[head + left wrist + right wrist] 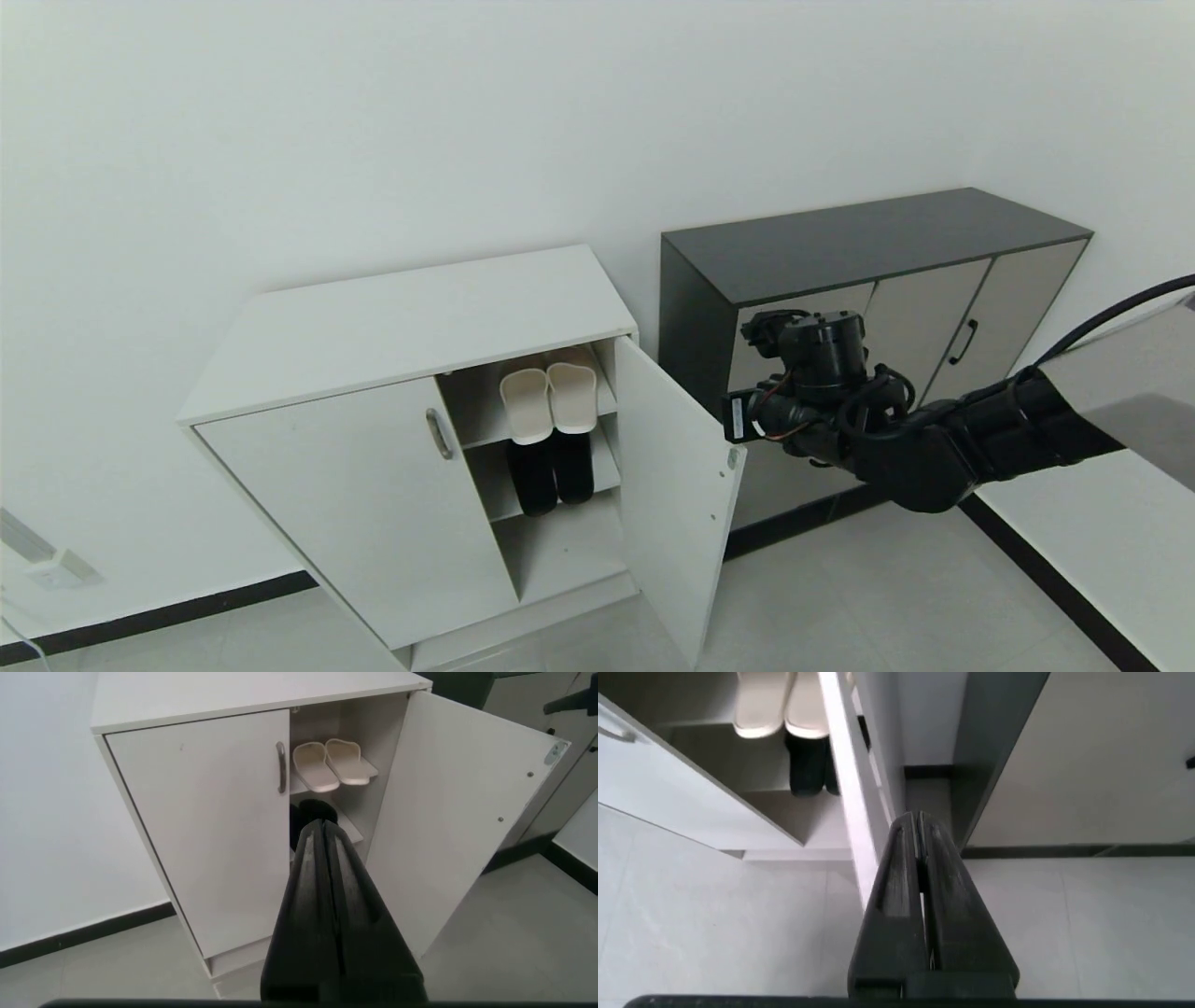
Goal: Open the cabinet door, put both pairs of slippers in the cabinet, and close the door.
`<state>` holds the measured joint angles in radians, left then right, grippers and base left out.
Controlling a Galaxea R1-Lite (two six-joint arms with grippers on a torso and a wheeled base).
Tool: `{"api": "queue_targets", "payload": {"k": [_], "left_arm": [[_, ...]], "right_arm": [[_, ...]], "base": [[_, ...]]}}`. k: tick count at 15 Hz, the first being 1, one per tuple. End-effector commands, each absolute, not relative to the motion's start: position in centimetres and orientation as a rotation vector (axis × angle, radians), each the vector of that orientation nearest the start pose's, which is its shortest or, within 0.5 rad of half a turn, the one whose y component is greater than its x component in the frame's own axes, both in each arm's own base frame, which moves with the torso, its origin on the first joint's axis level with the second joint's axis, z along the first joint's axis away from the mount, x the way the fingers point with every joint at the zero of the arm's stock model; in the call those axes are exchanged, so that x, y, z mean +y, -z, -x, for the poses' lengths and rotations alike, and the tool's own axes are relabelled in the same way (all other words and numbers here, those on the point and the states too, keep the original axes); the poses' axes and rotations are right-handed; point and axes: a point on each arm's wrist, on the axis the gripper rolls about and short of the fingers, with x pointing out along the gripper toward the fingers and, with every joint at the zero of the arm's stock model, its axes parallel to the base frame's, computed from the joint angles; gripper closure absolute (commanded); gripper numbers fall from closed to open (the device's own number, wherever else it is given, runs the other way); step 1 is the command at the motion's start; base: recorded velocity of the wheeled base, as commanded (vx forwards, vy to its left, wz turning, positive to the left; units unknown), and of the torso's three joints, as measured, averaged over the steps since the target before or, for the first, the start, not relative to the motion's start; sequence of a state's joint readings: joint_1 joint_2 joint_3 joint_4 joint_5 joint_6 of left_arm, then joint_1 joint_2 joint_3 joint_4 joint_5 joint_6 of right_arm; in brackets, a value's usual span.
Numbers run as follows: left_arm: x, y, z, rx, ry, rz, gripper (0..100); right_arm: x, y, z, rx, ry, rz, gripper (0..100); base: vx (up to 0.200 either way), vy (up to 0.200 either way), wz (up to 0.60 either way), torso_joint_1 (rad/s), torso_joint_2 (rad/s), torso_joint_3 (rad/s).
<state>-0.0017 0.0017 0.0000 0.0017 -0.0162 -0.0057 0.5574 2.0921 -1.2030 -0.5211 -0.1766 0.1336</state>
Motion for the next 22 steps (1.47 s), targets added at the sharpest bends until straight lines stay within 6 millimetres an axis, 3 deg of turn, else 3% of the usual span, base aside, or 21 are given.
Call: {"api": "queue_targets", "payload": {"k": [1, 5, 8, 11, 13, 19, 22], "left_arm": [[0.0, -7.5, 2.3, 0.003, 0.018, 0.006, 100], [0.0, -7.5, 2.3, 0.003, 0.018, 0.006, 100], [0.0, -7.5, 2.3, 0.003, 0.017, 0.006, 100], [0.0, -7.5, 2.3, 0.003, 0.017, 0.006, 100], [0.0, -7.5, 2.3, 0.003, 0.018, 0.006, 100], [0.0, -7.5, 2.3, 0.003, 0.020, 0.006, 100], [0.0, -7.5, 2.3, 0.003, 0.017, 0.006, 100]], "right_arm": [[21.4, -12.9, -35.7, 0.384, -0.343, 0.006, 100], [21.4, -11.7, -36.2, 0.410, -0.336, 0.013, 100], [22.7, -11.1, -35.8, 0.419, -0.367, 0.024, 100], [24.3, -11.1, -34.6, 0.421, -0.411, 0.032, 100], [26.2, -12.8, -32.3, 0.400, -0.478, -0.007, 100], [25.4, -14.2, -29.4, 0.338, -0.544, 0.023, 100], [25.6, -13.7, -28.3, 0.316, -0.572, 0.018, 100]], "base": [[0.000, 0.000, 0.00, 0.000, 0.00, 0.000], [0.000, 0.000, 0.00, 0.000, 0.00, 0.000], [0.000, 0.000, 0.00, 0.000, 0.00, 0.000], [0.000, 0.000, 0.00, 0.000, 0.00, 0.000], [0.000, 0.000, 0.00, 0.000, 0.00, 0.000], [0.000, 0.000, 0.00, 0.000, 0.00, 0.000], [0.000, 0.000, 0.00, 0.000, 0.00, 0.000]]}}
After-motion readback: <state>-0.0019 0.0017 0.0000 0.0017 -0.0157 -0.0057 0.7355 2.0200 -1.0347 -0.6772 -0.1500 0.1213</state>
